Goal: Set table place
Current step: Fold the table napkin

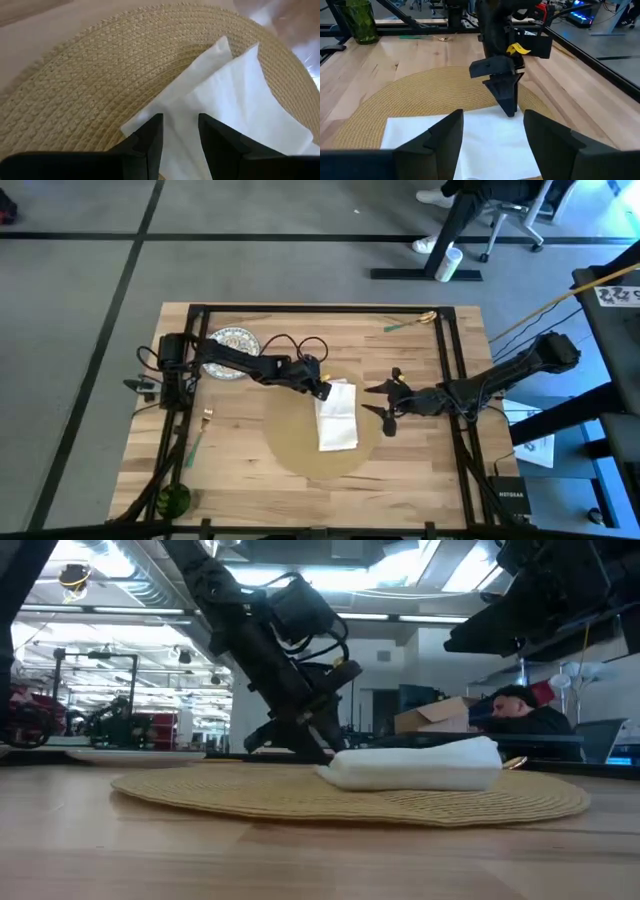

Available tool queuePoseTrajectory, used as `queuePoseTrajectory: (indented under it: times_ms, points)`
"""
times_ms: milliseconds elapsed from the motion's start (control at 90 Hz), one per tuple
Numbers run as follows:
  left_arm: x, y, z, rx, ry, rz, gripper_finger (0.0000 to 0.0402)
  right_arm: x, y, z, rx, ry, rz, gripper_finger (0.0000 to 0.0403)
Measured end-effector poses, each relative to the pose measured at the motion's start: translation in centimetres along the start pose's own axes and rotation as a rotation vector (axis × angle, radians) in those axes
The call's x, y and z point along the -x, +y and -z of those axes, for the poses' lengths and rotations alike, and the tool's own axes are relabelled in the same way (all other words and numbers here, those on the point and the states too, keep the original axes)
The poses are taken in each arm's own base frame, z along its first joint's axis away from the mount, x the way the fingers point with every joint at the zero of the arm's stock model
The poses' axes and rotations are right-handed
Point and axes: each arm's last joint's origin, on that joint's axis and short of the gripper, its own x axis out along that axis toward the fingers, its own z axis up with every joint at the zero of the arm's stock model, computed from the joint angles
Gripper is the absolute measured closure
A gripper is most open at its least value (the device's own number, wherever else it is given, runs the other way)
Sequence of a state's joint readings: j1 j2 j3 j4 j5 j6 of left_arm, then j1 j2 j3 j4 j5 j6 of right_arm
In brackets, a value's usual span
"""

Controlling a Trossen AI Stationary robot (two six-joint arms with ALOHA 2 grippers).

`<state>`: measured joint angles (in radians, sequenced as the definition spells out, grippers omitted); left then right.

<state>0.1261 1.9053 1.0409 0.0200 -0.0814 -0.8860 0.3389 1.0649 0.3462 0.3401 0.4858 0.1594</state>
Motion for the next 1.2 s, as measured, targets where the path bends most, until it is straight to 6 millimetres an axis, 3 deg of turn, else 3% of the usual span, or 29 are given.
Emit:
queuePoseTrajectory:
  times_ms: [278, 622, 1200]
  points:
    - [0.0, 0.06, -0.09, -0.03, -0.019, -0.016, 0.0301, 0.0, 0.0, 0.0, 0.0, 0.0, 0.0, 0.0207]
    - [0.02, -0.15, -0.25, -0.08, -0.038, 0.002, 0.0397, 0.0, 0.0, 0.0, 0.001, 0.0, 0.0, 0.0207]
    - [0.14, -0.48, 0.19, -0.09, -0.031, 0.001, 0.0401, 0.0, -0.01, 0.07, 0.004, 0.007, 0.001, 0.0207]
